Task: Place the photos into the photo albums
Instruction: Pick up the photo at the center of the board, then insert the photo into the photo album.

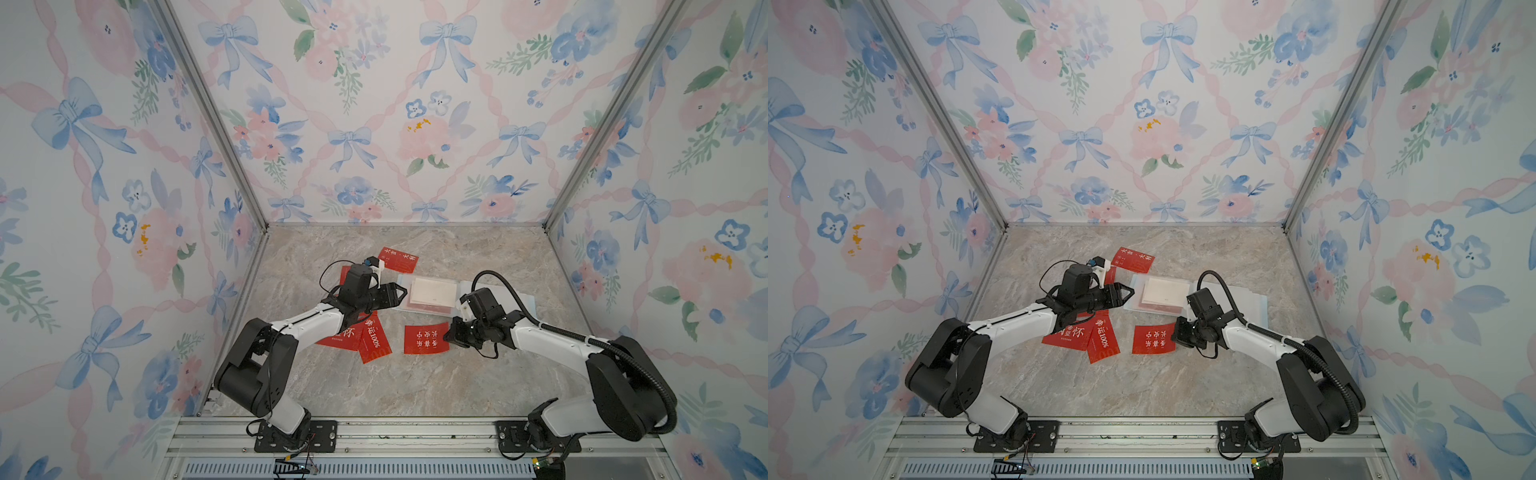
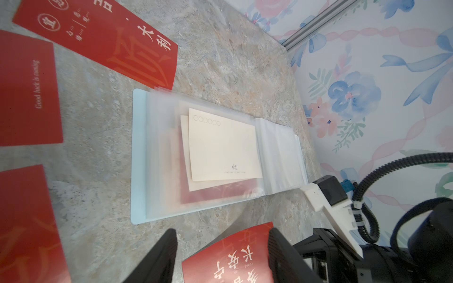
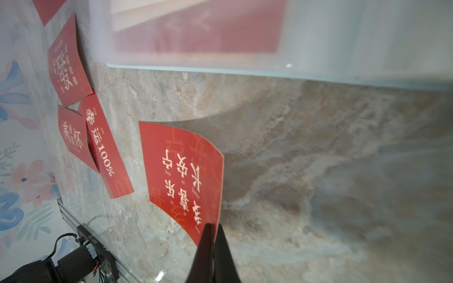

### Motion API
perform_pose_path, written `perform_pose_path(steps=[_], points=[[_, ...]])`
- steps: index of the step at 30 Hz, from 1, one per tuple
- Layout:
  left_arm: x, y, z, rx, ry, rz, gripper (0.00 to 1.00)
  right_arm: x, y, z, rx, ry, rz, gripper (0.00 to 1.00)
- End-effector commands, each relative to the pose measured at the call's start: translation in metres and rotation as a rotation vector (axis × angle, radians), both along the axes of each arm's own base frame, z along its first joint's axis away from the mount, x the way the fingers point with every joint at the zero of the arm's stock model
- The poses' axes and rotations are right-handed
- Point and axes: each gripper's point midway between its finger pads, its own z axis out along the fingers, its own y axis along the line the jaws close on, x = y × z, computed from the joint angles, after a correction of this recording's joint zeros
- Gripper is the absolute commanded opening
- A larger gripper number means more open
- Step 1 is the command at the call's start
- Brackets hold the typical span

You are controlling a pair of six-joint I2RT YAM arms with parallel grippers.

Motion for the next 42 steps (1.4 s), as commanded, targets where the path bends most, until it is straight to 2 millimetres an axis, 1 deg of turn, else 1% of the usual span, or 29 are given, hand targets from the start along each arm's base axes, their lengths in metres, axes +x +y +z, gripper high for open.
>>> perform_pose_path(steps=[1,6,11,14,18,23,27,32,35,42], points=[[-0.004,0.007,0.000,-0.003,0.006,0.002,0.63,-0.001,0.001,0.022,-0.018,-0.032,0.062,0.03],[-0.005,0.011,0.004,-0.025,-0.002,-0.006,0.63,0.014,0.002,0.043,0.045,-0.059,0.046,0.04],[-0.005,0.020,0.006,-0.071,0.000,0.000,0.63,0.031,0.000,0.065,0.126,-0.098,0.027,0.04],[-0.006,0.023,0.010,-0.133,-0.006,-0.007,0.64,0.038,0.001,0.079,0.156,-0.134,0.051,0.04],[-0.006,0.025,0.010,-0.147,-0.012,-0.011,0.64,0.044,0.002,0.094,0.201,-0.159,0.056,0.04],[-0.008,0.020,0.018,-0.190,-0.023,-0.054,0.65,0.053,0.004,0.112,0.273,-0.194,0.053,0.04],[-0.009,0.019,0.023,-0.212,-0.030,-0.075,0.65,0.058,0.002,0.123,0.301,-0.227,0.058,0.04],[-0.016,0.009,0.034,-0.276,-0.040,-0.151,0.66,0.065,0.001,0.145,0.400,-0.266,0.045,0.04],[-0.019,0.005,0.038,-0.310,-0.029,-0.184,0.73,0.067,0.001,0.154,0.445,-0.279,0.052,0.04],[-0.021,0.000,0.041,-0.354,-0.010,-0.209,0.73,0.066,0.007,0.177,0.581,-0.303,0.071,0.05]])
